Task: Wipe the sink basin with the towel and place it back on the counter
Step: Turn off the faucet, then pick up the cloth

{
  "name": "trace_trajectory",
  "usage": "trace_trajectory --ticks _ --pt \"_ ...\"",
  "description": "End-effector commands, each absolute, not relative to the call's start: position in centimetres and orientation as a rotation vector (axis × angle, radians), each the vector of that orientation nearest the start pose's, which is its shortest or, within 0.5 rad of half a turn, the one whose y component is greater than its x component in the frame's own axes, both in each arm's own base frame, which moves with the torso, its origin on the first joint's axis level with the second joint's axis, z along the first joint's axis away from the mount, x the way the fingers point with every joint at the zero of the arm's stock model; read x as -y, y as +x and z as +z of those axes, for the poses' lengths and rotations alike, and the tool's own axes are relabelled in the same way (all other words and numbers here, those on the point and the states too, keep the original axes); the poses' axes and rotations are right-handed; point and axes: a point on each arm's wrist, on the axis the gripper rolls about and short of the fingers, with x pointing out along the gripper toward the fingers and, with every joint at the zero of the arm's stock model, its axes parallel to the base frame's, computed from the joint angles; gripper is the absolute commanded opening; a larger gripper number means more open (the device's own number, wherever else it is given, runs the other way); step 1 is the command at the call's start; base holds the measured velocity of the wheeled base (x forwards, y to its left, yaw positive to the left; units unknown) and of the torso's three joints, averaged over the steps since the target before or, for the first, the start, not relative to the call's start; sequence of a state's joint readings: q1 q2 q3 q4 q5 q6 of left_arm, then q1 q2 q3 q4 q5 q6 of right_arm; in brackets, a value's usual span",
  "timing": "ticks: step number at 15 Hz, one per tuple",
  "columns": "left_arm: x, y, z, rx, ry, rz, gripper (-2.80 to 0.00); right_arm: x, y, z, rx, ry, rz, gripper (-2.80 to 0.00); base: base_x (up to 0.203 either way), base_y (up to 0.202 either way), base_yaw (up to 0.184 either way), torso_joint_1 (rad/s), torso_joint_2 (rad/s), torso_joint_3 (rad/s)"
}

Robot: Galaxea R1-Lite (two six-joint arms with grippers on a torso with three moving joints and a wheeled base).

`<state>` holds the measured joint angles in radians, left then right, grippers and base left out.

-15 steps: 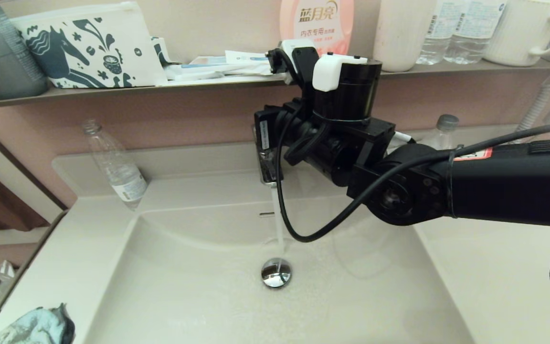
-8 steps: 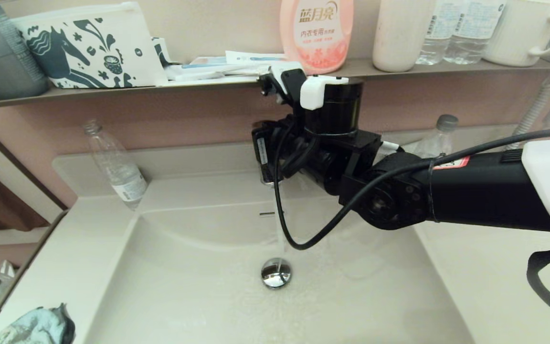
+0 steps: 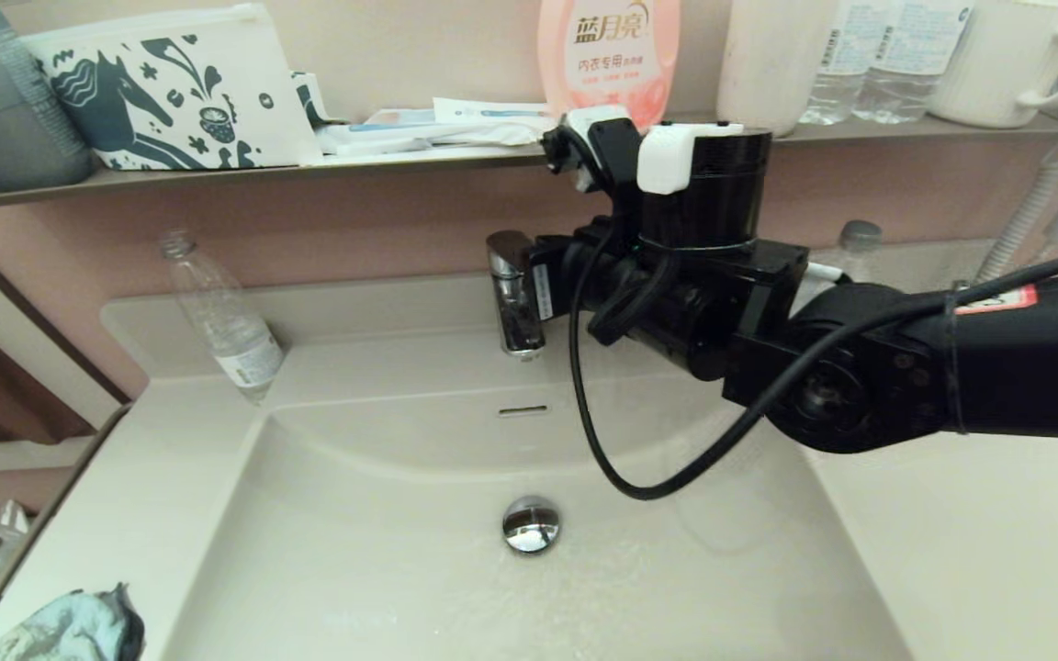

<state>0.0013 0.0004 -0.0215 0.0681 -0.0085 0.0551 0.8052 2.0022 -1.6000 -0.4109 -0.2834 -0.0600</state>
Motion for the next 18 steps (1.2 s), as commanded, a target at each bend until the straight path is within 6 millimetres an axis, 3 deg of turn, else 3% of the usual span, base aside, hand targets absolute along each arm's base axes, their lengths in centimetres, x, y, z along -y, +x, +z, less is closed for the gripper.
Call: trace_trajectory --ticks 1,5,7,10,13,15,18 --pt "0.0 -2.5 7.4 -0.048 0.055 -0.007 -2.80 -26.9 27.4 29.0 0.032 -0.047 0.505 -2.80 0.000 0.000 0.000 0.000 0.00 0.000" --pt "0.0 -2.5 7.4 -0.046 0.055 -0.007 -2.80 -18.4 22.6 28.2 -0.037 -0.081 0.418 -2.80 0.000 0.000 0.000 0.000 0.00 0.000" --pt "0.0 -2.4 7.4 -0.048 0.055 -0.007 -2.80 -14.2 19.4 28.8 -0.008 -0.062 0.354 -2.80 0.000 0.000 0.000 0.000 0.00 0.000" --pt "0.0 -2.5 7.5 -0.048 0.055 -0.007 -2.80 -7.7 12.8 30.5 0.116 0.005 0.207 -2.80 0.000 0.000 0.000 0.000 0.00 0.000" --pt "0.0 -2.5 7.4 -0.047 0.055 -0.007 -2.80 -1.5 6.3 30.7 0.215 0.037 -0.054 -2.80 0.000 0.000 0.000 0.000 0.00 0.000" --pt "0.0 -2.4 7.4 -0.048 0.055 -0.009 -2.80 0.6 1.5 29.7 0.269 0.050 -0.187 -2.80 0.000 0.000 0.000 0.000 0.00 0.000" --pt "0.0 -2.4 7.4 -0.049 0.055 -0.006 -2.80 1.3 -3.8 26.8 0.308 0.068 -0.345 -2.80 0.000 0.000 0.000 0.000 0.00 0.000"
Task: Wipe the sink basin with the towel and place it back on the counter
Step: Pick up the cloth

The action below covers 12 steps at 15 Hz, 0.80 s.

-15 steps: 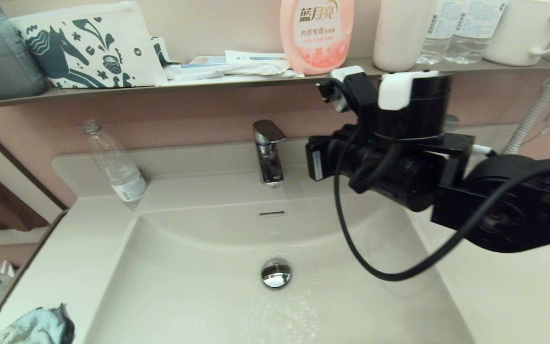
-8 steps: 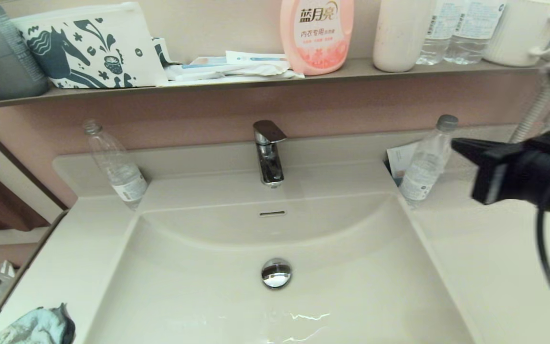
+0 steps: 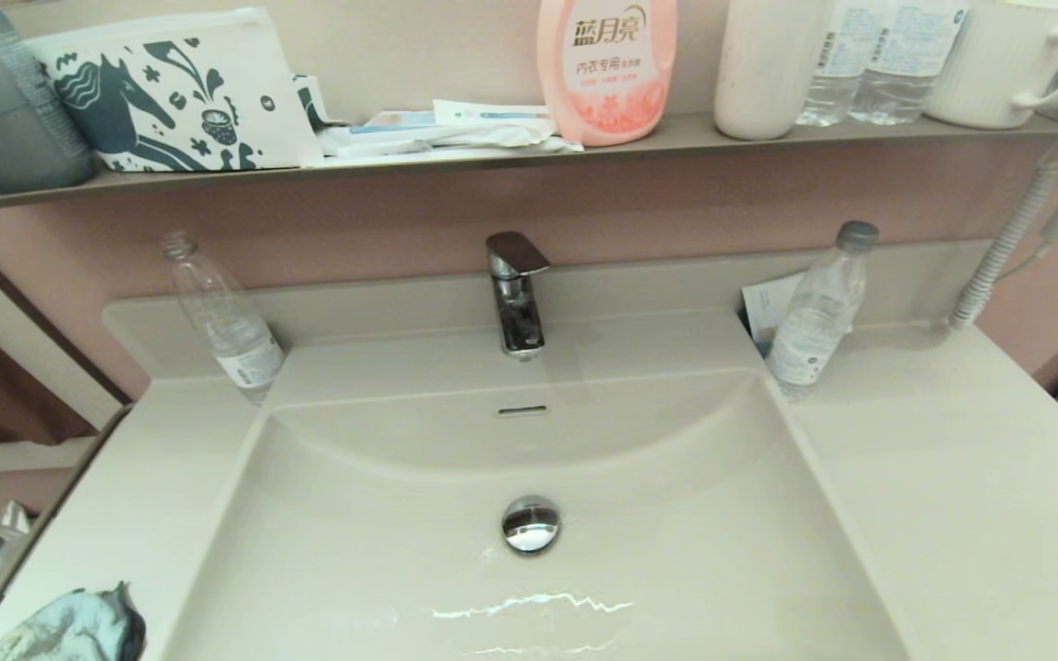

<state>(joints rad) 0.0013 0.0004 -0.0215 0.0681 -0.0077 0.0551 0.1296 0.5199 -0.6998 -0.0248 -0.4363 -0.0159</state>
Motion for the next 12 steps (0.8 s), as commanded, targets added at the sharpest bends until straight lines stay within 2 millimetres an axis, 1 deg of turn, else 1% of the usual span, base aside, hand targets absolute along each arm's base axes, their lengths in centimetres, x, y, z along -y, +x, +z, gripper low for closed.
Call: trace_trajectory --ticks 1,2,3,7,9,10,11,12 --pt "0.0 -2.4 7.4 -0.048 0.055 -0.007 -2.80 1.3 -4.8 25.4 0.302 0.070 -0.350 -2.80 0.000 0.000 0.000 0.000 0.00 0.000" --pt "0.0 -2.4 7.4 -0.049 0.055 -0.007 -2.80 1.2 -4.8 23.6 0.261 0.070 -0.354 -2.80 0.000 0.000 0.000 0.000 0.00 0.000" --pt "0.0 -2.5 7.4 -0.047 0.054 -0.007 -2.80 1.1 -5.0 22.4 0.247 0.081 -0.361 -2.80 0.000 0.000 0.000 0.000 0.00 0.000" --pt "0.0 -2.5 7.4 -0.047 0.055 -0.007 -2.80 0.9 -5.2 18.9 0.214 0.084 -0.346 -2.80 0.000 0.000 0.000 0.000 0.00 0.000" --pt "0.0 -2.4 7.4 -0.048 0.055 -0.007 -2.80 0.7 -5.7 16.4 0.225 0.075 -0.273 -2.80 0.000 0.000 0.000 0.000 0.00 0.000" --pt "0.0 -2.5 7.4 -0.048 0.055 -0.008 -2.80 0.5 -5.5 14.6 0.201 0.065 -0.223 -2.80 0.000 0.000 0.000 0.000 0.00 0.000" --pt "0.0 -2.4 7.4 -0.049 0.054 -0.007 -2.80 0.5 -4.9 13.3 0.157 0.062 -0.187 -2.80 0.000 0.000 0.000 0.000 0.00 0.000" --pt "0.0 -2.5 7.4 -0.047 0.055 -0.007 -2.80 0.4 -4.5 12.4 0.118 0.063 -0.147 -2.80 0.000 0.000 0.000 0.000 0.00 0.000"
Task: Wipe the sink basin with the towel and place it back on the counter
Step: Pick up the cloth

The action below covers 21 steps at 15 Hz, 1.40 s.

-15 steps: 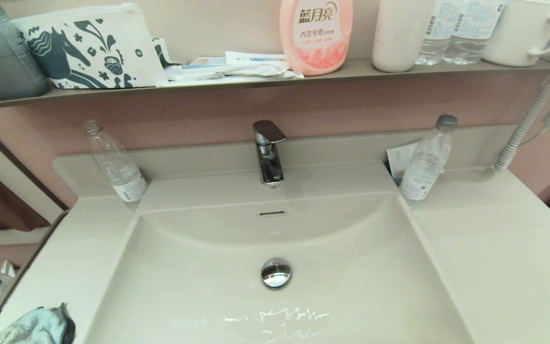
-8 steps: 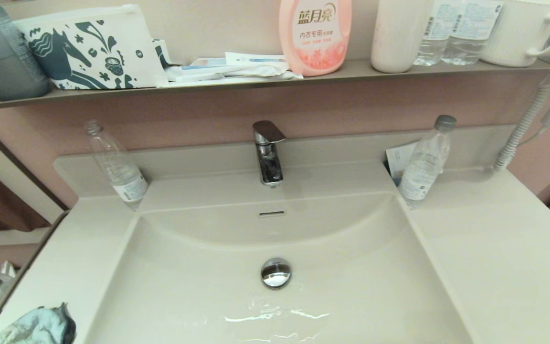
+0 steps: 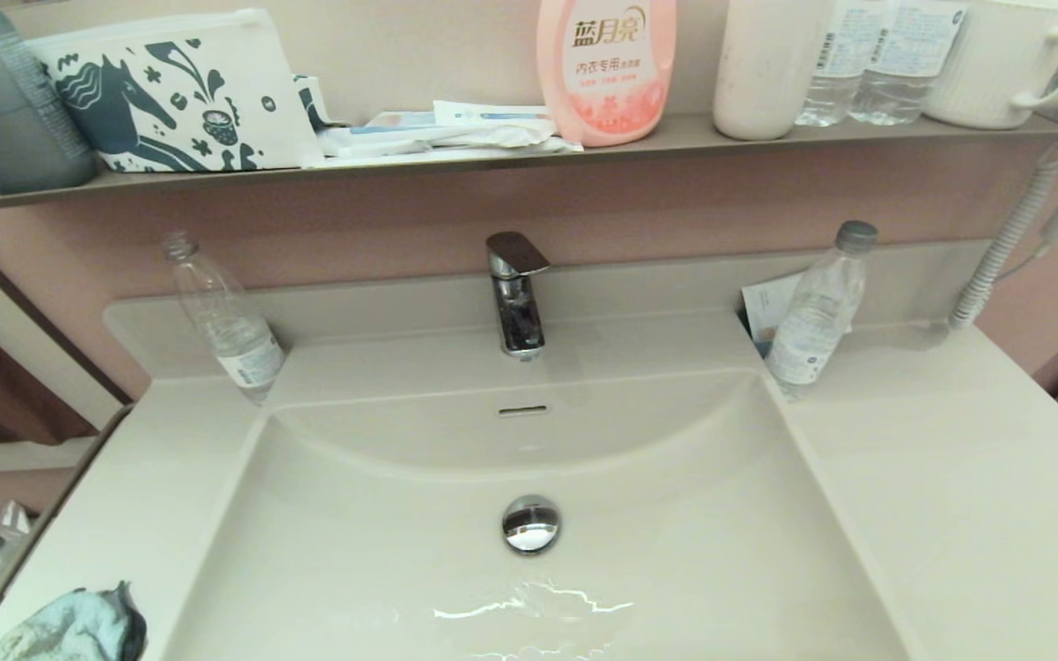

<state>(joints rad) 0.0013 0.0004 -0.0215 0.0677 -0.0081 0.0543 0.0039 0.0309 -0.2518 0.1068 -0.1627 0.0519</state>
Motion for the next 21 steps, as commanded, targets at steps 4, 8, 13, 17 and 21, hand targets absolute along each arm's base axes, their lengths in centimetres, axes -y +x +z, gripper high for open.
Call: trace_trajectory --ticks 4,8,13,17,21 --pt "0.0 -2.5 7.4 -0.047 0.055 -0.007 -2.80 0.2 -3.0 8.8 -0.020 -0.021 -0.091 -2.80 0.000 0.000 0.000 0.000 0.00 0.000" --pt "0.0 -2.5 7.5 -0.047 0.056 -0.009 -2.80 0.0 -2.6 7.7 -0.060 -0.077 0.009 -2.80 0.000 0.000 0.000 0.000 0.00 0.000" --pt "0.0 -2.5 7.5 -0.047 0.055 -0.012 -2.80 0.0 -2.5 7.5 -0.052 -0.062 0.021 -2.80 0.000 0.000 0.000 0.000 0.00 0.000" --pt "0.0 -2.5 7.5 -0.044 0.063 -0.019 -2.80 0.0 -2.5 7.6 -0.052 -0.002 0.003 -2.80 0.000 0.000 0.000 0.000 0.00 0.000" --pt "0.2 -2.9 9.5 0.010 0.122 -0.065 -2.80 0.0 -2.5 7.6 -0.051 -0.002 0.003 -2.80 0.000 0.000 0.000 0.000 0.00 0.000"
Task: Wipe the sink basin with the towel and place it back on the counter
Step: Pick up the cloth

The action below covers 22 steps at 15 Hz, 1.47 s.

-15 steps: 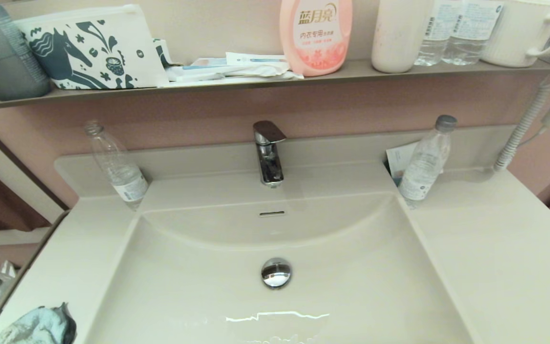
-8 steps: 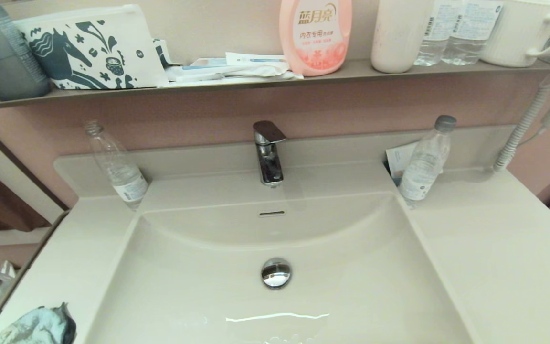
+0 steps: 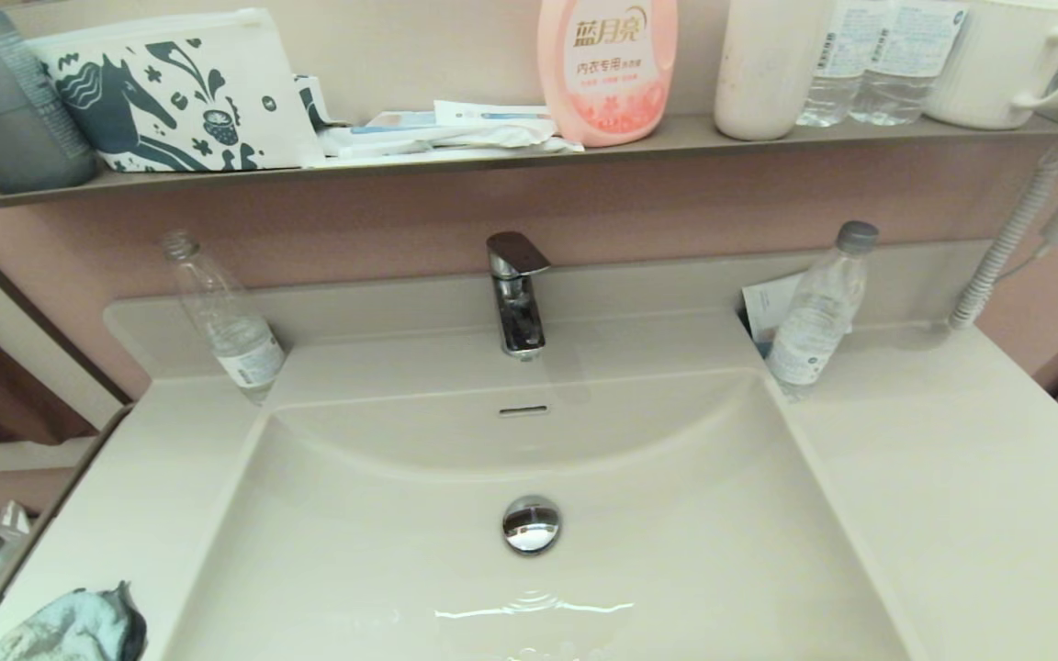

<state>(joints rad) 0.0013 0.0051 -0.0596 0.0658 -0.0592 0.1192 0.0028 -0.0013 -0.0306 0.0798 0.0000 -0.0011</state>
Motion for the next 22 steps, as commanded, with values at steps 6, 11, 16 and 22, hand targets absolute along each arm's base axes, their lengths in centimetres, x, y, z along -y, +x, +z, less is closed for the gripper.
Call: trace_trajectory --ticks 6,11,16,22 --pt "0.0 1.2 16.8 -0.182 0.128 -0.007 -2.80 0.0 -2.5 7.6 -0.051 -0.002 0.002 -2.80 0.000 0.000 0.000 0.000 0.00 0.000" --pt "-1.1 5.8 17.4 -0.463 0.055 0.264 -2.80 0.0 -2.5 7.6 -0.051 -0.002 0.003 -2.80 0.000 0.000 0.000 0.000 0.00 0.000" --pt "-2.8 7.4 18.6 -0.661 -0.150 0.508 -2.80 0.0 -2.5 7.6 -0.051 -0.002 0.003 -2.80 0.000 0.000 0.000 0.000 0.00 0.000" --pt "-3.6 9.3 17.7 -0.853 -0.292 0.578 0.00 0.0 -2.5 7.6 -0.051 -0.002 0.003 -2.80 0.000 0.000 0.000 0.000 0.00 0.000"
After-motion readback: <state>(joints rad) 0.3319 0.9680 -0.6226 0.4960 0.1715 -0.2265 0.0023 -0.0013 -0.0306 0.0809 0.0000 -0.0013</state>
